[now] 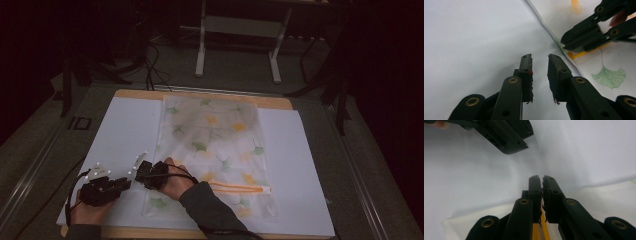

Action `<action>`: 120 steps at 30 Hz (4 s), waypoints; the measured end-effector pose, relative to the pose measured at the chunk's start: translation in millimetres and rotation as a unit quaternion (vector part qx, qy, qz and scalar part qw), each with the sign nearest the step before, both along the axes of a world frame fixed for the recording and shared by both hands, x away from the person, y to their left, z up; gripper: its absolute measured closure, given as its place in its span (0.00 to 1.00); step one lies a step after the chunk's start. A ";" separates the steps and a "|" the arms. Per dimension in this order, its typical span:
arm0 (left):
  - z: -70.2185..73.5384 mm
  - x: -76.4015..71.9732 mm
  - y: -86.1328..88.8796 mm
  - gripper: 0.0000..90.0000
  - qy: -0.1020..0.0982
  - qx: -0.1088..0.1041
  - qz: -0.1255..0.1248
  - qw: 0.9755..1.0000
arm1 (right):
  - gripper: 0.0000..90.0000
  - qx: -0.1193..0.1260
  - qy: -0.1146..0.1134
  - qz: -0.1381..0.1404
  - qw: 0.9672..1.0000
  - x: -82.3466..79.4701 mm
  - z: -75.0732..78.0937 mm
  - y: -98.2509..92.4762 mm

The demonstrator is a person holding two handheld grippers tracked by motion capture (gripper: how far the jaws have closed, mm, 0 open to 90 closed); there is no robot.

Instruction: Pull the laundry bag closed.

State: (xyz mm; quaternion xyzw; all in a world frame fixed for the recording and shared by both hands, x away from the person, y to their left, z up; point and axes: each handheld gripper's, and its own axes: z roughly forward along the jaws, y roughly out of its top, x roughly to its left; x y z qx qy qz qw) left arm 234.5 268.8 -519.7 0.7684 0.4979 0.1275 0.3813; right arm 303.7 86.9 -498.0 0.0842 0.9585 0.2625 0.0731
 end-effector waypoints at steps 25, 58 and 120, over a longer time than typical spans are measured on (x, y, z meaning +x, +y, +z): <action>0.1 0.0 -0.3 0.82 0.000 0.002 -0.002 1.000 | 0.87 -0.009 0.008 -0.038 0.999 9.5 -5.3 -16.3; 0.0 -0.1 0.8 0.81 0.000 0.000 -0.001 1.000 | 0.83 -0.011 0.011 -0.046 0.999 14.1 -1.1 -18.5; 1.5 0.0 -6.0 0.81 0.005 -0.009 -0.025 1.000 | 0.94 -0.098 0.055 0.068 0.991 15.0 -6.5 -11.3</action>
